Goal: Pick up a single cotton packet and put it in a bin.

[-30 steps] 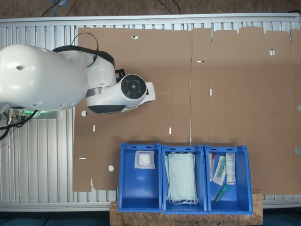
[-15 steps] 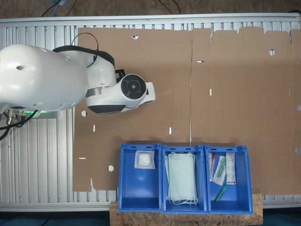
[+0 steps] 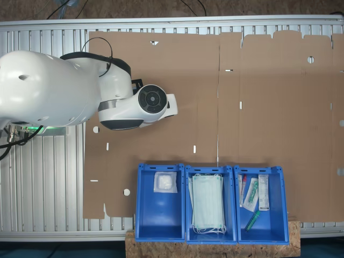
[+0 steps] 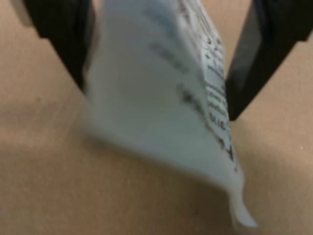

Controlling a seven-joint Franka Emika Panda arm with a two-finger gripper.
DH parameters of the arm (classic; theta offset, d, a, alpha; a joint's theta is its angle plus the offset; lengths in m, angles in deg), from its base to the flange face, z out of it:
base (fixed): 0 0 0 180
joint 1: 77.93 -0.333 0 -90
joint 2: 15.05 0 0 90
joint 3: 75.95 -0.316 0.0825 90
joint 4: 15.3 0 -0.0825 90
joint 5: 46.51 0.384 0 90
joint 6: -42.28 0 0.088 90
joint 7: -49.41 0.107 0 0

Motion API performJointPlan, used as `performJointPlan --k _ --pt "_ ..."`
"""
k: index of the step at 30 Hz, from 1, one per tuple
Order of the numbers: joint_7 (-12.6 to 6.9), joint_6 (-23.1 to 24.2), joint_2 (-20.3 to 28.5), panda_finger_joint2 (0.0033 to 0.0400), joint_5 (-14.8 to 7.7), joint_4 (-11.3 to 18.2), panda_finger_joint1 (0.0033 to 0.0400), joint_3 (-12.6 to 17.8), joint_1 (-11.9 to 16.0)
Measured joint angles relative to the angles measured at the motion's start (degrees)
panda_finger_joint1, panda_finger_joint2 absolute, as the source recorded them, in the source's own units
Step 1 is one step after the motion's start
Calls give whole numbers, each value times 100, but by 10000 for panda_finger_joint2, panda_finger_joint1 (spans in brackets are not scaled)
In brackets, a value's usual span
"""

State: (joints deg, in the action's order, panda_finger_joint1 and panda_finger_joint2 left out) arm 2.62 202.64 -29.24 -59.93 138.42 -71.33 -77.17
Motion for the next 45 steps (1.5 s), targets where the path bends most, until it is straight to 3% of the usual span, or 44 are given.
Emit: performJointPlan --k 2,3,11,12,34,45 --pt "0 0 0 287 0 0 287 0 0" --pt "0 0 0 191 0 0 191 0 0" --pt "0 0 0 191 0 0 191 0 0" --pt "0 0 0 49 0 0 49 0 0" --pt "0 0 62 50 0 5 50 0 0" --pt "0 -148 919 52 35 19 52 0 0"
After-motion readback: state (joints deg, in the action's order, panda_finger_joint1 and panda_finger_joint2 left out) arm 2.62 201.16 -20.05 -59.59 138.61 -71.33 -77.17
